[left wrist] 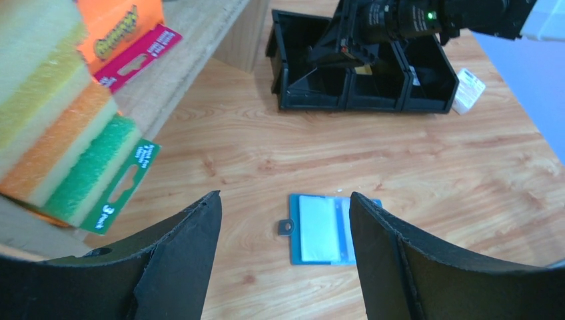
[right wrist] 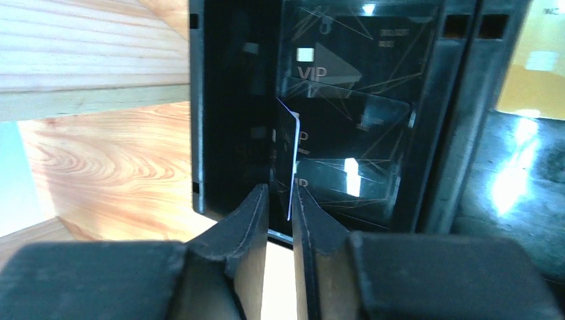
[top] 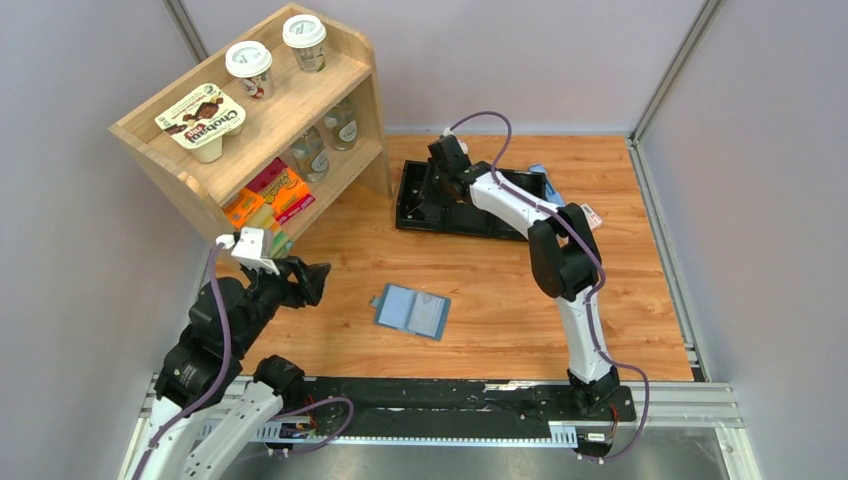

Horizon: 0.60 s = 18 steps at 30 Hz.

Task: Take the credit cards out of the card holder
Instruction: Place the credit card in the storage box.

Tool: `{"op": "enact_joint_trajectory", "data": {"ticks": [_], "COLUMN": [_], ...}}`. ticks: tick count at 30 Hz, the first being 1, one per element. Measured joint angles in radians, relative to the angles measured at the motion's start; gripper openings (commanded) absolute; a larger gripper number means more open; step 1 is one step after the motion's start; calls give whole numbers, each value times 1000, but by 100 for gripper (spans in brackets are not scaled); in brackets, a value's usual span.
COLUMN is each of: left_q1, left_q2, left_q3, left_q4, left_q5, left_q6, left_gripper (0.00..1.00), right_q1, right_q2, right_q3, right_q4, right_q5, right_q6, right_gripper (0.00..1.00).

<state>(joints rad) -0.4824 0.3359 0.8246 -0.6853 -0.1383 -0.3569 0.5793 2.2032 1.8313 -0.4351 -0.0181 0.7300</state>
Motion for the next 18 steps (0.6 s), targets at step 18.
{"op": "enact_joint_trajectory", "data": {"ticks": [18], "left_q1": [0], "left_q2": [360], "left_q3": [-114], "left_q4": [145], "left_q5": [354], "left_q6": [-73], "left_gripper": [79], "right_q1": [29], "right_q2": [-440], "right_q3": [-393], "right_q4": [-18], "right_q5": [130], "right_q6": [-119], "right_gripper": [62]}}
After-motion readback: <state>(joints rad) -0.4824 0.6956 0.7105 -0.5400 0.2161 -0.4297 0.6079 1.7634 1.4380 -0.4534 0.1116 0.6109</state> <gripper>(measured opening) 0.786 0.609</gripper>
